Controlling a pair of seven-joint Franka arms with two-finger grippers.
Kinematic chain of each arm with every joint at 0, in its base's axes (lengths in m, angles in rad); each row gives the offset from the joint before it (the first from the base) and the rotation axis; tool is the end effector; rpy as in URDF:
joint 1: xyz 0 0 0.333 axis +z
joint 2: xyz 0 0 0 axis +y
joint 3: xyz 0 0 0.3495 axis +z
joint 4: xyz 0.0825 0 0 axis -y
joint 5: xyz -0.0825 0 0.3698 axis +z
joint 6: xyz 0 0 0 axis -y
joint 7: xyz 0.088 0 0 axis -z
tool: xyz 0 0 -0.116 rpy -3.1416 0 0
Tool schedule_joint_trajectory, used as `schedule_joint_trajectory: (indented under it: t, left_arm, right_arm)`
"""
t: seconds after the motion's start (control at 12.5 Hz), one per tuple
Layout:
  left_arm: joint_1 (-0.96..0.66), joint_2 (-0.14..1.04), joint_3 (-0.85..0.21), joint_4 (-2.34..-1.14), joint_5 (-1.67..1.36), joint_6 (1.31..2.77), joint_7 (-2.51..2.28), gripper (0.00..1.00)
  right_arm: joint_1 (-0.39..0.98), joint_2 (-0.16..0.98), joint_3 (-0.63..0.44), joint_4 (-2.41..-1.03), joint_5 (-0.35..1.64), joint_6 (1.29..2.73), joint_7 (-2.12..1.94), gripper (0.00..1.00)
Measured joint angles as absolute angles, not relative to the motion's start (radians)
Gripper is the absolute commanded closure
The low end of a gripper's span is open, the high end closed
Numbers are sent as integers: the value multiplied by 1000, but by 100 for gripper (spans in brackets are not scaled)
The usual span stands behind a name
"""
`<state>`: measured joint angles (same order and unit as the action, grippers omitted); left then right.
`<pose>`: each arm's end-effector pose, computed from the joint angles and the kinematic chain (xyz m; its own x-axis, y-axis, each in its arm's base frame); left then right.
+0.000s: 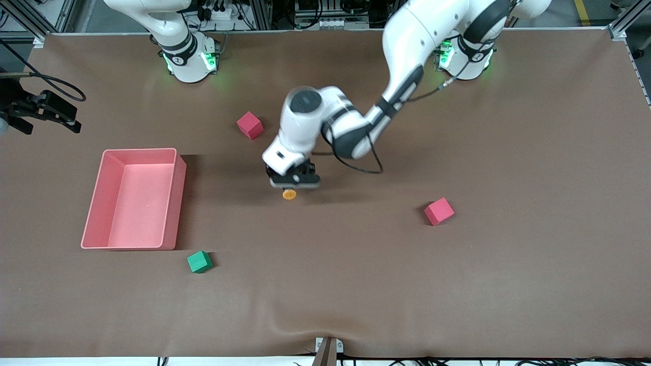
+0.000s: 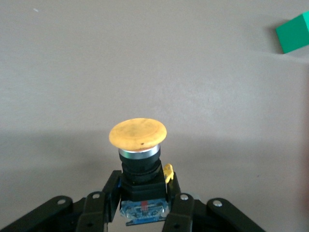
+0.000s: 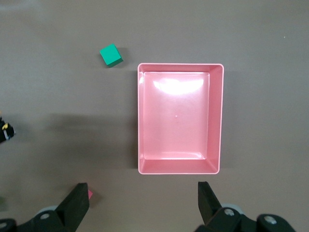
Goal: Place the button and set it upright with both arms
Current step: 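Lift the button with the left gripper and turn it cap up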
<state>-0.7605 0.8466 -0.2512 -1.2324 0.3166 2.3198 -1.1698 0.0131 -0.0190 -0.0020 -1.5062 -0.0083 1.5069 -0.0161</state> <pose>0.4789 -0.6330 0.3157 0.9775 0.0980 0.1866 0.0592 -0.9774 0.2028 0.5277 0.0048 0.6829 0.9995 0.0267 0.0196 0.0265 -0.9996 0.0086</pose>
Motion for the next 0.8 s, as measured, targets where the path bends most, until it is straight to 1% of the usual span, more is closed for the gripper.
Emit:
schedule_joint_trajectory:
  t: [0.24,0.64,0.8]
  left_arm:
    - [-867,819,-247,-1241,601,2152,-1421,100]
    - [-967,823,-240,-1341,1004,2061,-1820,100]
    - [-1006,840,-239,-1360,1111,1989,-1953,100]
  right_arm:
    - [13,-17,-2,-1505,-8,1504,-16,0]
    - [13,-15,-3,-1505,-8,1505,-16,0]
    - [13,-15,-4,-1504,-8,1505,-16,0]
